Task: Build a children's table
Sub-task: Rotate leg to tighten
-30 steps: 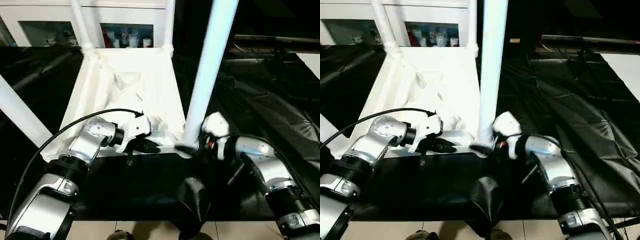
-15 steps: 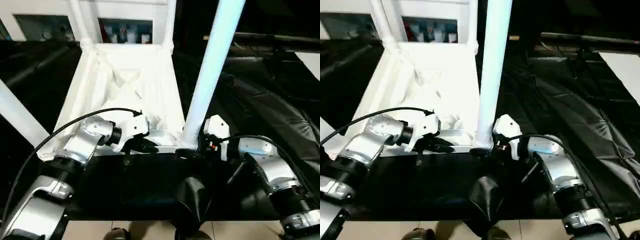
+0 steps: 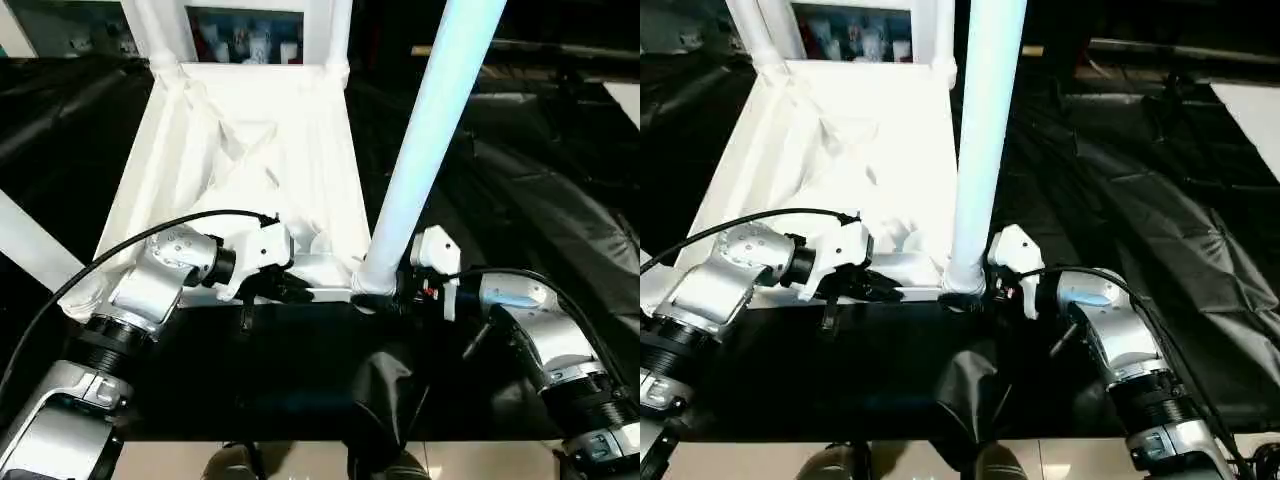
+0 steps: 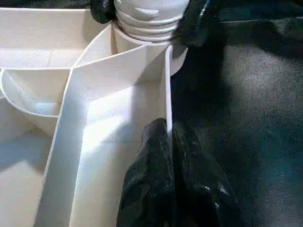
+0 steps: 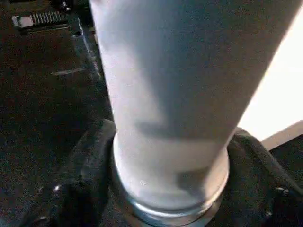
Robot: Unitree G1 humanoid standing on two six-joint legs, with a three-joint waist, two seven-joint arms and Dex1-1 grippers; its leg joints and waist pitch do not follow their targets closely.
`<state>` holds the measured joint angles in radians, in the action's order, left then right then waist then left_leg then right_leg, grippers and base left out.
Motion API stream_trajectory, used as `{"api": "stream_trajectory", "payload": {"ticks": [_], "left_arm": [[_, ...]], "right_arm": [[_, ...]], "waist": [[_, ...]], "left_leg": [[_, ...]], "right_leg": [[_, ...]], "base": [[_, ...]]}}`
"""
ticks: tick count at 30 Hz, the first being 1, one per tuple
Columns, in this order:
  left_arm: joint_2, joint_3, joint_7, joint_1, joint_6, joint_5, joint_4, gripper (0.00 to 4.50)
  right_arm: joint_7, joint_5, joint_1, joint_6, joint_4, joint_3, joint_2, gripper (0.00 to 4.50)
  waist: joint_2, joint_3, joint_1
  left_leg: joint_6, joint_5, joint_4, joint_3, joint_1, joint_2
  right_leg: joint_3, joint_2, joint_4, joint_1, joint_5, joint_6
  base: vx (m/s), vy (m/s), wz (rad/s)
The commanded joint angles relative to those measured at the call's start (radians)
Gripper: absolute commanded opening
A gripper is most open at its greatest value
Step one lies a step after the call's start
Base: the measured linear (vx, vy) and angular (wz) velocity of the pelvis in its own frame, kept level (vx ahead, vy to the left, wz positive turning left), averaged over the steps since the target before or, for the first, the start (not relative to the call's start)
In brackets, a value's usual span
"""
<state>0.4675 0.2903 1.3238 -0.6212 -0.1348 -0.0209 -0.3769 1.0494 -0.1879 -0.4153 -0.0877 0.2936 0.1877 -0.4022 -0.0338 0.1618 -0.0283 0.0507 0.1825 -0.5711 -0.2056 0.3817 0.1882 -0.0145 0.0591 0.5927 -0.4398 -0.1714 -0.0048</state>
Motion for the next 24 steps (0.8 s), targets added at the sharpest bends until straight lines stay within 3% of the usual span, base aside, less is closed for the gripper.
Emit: {"api": "stream_trajectory", "payload": {"ticks": [1,5,11,15,19,22,24], "left_arm": [[-0.018,0.02,-0.008,0.034,-0.012,0.022,-0.025,0.0],[-0.021,0.019,-0.013,0.036,-0.013,0.017,-0.029,0.0],[-0.035,0.013,-0.045,0.039,-0.021,0.01,-0.045,0.0],[-0.1,-0.003,-0.213,0.015,-0.053,-0.036,-0.106,0.0],[-0.163,-0.006,-0.339,-0.015,-0.104,-0.069,-0.157,0.0],[-0.212,-0.01,-0.431,-0.038,-0.15,-0.089,-0.195,0.0],[-0.244,-0.013,-0.487,-0.056,-0.166,-0.098,-0.224,0.0]], "right_arm": [[0.009,-0.007,0.018,-0.013,-0.022,0.006,0.007,2.86],[0.006,-0.013,0.018,-0.01,-0.016,0.005,0.007,2.75],[-0.042,-0.012,0.034,-0.019,-0.005,-0.007,0.035,2.73],[-0.269,0.014,0.038,-0.057,0.05,-0.061,0.138,2.72],[-0.457,0.042,0.032,-0.071,0.079,-0.086,0.237,2.72],[-0.636,0.082,-0.002,-0.074,0.133,-0.109,0.315,2.72],[-0.746,0.108,-0.029,-0.078,0.171,-0.121,0.363,2.72]], "waist": [[-0.008,-0.044,0.011],[-0.01,-0.042,0.012],[-0.01,-0.043,0.013],[-0.009,-0.041,0.019],[-0.009,-0.042,0.028],[-0.003,-0.044,0.035],[-0.005,-0.047,0.038]], "left_leg": [[-0.051,0.236,0.076,0.018,-0.025,0.046],[-0.056,0.221,0.077,0.017,-0.021,0.046],[-0.044,0.245,0.08,0.019,-0.021,0.048],[-0.017,0.293,0.084,0.022,-0.025,0.047],[-0.001,0.341,0.087,0.032,-0.032,0.041],[0.001,0.306,0.095,0.03,-0.027,0.041],[0.012,0.312,0.095,0.033,-0.025,0.038]], "right_leg": [[0.045,0.072,-0.085,0.035,-0.373,-0.196],[0.044,0.071,-0.083,0.036,-0.353,-0.206],[0.046,0.073,-0.088,0.034,-0.411,-0.191],[0.046,0.075,-0.099,0.027,-0.51,-0.168],[0.045,0.08,-0.119,0.019,-0.674,-0.098],[0.042,0.075,-0.118,0.021,-0.597,-0.11],[0.04,0.075,-0.116,0.025,-0.602,-0.108]], "base": [[0.0,0.0,0.0],[0.0,0.0,0.0],[0.0,0.0,0.0],[0.0,0.0,0.0],[0.0,0.0,0.0],[0.0,0.0,0.0],[0.0,0.0,0.0]]}}
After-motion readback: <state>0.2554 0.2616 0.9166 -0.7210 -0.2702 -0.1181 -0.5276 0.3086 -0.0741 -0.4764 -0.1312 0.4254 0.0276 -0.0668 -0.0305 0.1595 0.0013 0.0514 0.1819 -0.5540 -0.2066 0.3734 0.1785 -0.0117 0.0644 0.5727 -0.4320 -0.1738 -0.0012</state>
